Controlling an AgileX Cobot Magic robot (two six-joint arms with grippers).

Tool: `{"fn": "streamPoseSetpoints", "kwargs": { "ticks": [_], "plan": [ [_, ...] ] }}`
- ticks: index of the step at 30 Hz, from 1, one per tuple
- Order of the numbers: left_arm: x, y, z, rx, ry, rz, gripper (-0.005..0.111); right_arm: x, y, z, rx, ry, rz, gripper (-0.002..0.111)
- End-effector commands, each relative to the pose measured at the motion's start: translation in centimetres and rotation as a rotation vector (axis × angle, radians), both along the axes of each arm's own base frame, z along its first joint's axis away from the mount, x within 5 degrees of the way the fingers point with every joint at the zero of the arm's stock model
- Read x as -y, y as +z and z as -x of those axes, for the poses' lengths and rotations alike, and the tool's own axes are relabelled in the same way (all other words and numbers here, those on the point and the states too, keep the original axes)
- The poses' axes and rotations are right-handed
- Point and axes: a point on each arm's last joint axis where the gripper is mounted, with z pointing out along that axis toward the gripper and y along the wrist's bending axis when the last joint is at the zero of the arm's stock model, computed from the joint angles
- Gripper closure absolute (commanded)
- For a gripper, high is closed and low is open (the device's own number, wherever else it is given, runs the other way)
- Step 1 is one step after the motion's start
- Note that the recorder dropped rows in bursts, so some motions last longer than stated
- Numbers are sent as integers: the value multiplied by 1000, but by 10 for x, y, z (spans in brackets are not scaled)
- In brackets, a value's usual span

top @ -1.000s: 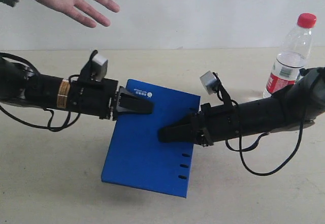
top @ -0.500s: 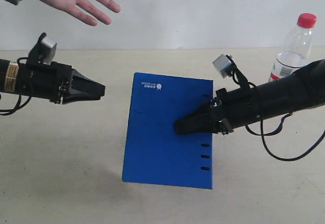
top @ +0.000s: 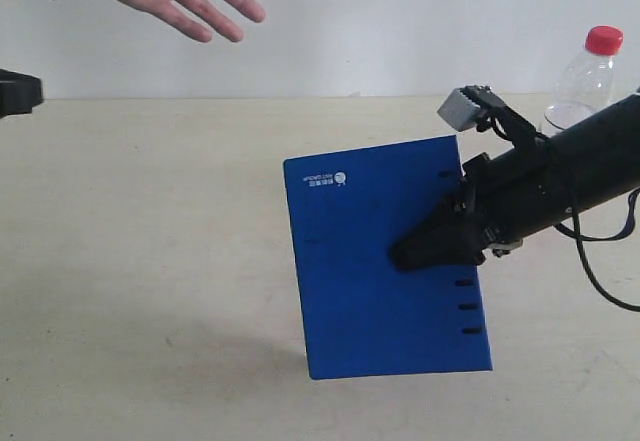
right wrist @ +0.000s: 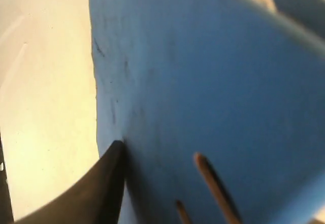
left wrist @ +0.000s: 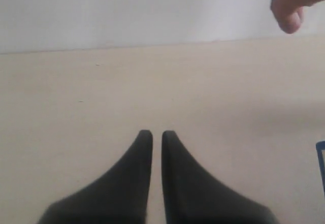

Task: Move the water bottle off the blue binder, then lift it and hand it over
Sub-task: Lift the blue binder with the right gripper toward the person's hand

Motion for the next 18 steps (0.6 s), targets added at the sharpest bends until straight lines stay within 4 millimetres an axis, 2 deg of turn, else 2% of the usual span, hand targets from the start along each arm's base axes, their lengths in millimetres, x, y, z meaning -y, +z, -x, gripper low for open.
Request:
{"fn": "streamPoseSetpoints", "kwargs": {
  "ticks": [1,5,8,12,18],
  "plan": [
    [-9,4,42,81,151,31,100,2,-11,1,45,-79,67,108],
    [-15,0,73,128,255,85,100,-21,-11,1,167,-67,86,108],
    [-22,-13,90,130,352,83,100,-46,-6,-3,349,-72,78,108],
    [-26,-30,105,113,415,84,100,-73,7,-5,502,-94,44,108],
    [-23,-44,114,89,393,99,100,-86,30,-17,578,-120,33,108]
  ]
}}
